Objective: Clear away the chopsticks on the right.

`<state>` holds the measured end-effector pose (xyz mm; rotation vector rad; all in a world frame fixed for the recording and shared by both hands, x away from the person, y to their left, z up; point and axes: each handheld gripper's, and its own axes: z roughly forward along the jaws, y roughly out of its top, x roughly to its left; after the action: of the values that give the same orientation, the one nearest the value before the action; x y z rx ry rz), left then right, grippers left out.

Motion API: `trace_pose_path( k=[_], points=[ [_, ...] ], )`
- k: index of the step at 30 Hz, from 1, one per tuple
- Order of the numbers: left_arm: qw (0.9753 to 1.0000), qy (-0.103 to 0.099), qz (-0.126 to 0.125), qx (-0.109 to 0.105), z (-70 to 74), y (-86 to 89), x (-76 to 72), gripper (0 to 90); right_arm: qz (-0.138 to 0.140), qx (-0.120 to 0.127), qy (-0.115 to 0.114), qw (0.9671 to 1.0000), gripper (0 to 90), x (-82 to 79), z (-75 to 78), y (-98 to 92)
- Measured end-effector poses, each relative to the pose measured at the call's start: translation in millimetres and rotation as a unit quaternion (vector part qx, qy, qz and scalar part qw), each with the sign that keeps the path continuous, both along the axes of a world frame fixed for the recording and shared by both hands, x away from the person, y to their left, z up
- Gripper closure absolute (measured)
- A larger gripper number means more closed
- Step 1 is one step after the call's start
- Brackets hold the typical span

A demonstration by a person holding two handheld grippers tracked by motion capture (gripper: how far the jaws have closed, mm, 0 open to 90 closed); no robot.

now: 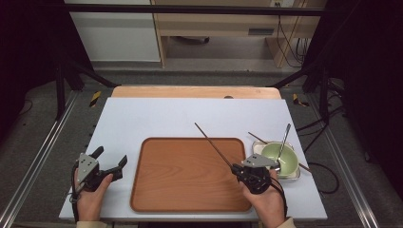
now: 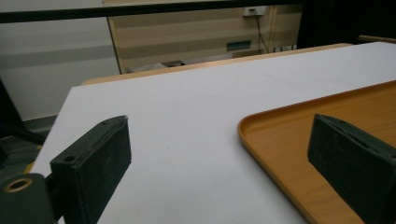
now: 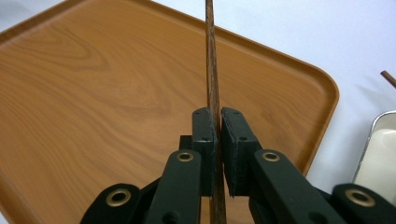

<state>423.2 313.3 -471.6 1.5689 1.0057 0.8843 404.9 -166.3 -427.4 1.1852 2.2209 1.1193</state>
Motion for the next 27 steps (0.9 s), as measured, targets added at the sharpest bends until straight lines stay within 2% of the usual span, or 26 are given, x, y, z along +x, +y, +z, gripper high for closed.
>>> trace_pose_path(
  k=[2, 5, 9, 11, 15, 17, 20, 22, 25, 27],
  points=[
    [1.0, -0.004, -0.008, -0.001, 2.0, -0.4, -2.4, 5.4, 0.0, 0.006, 0.002, 1.0, 84.6, -1.6, -0.4, 0.2],
    [0.9998, -0.013, -0.007, -0.012, 5.1, 1.0, -6.0, 5.4, -0.003, 0.013, 0.005, 0.9999, 84.6, -5.4, -2.4, 1.7],
    [0.9997, -0.012, 0.001, -0.019, 5.3, 5.3, -8.1, 5.6, -0.007, 0.013, 0.015, 0.9998, 84.6, -9.5, -5.7, 5.4],
    [0.9997, -0.012, 0.006, -0.02, 5.7, 7.9, -10.1, 5.6, -0.011, 0.006, 0.015, 0.9998, 84.6, -11.6, -6.3, 7.6],
    [0.9995, -0.017, 0.008, -0.024, 7.6, 9.1, -11.2, 5.7, -0.019, 0.004, 0.035, 0.9992, 84.6, -15.8, -9.2, 9.8],
    [0.9997, -0.016, 0.009, -0.019, 6.3, 9.1, -9.8, 5.7, -0.019, 0.002, 0.048, 0.9987, 84.6, -17.0, -13.8, 11.9],
    [0.9997, -0.014, 0.01, -0.016, 5.2, 9.6, -8.8, 5.7, -0.014, -0.003, 0.055, 0.9984, 84.6, -19.2, -17.3, 16.4],
    [0.9997, -0.014, 0.012, -0.018, 5.2, 9.7, -9.0, 5.8, -0.019, -0.002, 0.062, 0.9979, 84.6, -21.5, -19.2, 17.5],
    [0.9997, -0.012, 0.013, -0.015, 5.2, 9.8, -10.0, 5.9, -0.027, -0.017, 0.07, 0.9971, 84.6, -28.7, -25.9, 16.5],
    [0.9997, -0.015, 0.013, -0.016, 6.1, 9.5, -10.7, 6.0, -0.032, -0.016, 0.078, 0.9963, 84.6, -31.8, -28.7, 16.1]
  ],
)
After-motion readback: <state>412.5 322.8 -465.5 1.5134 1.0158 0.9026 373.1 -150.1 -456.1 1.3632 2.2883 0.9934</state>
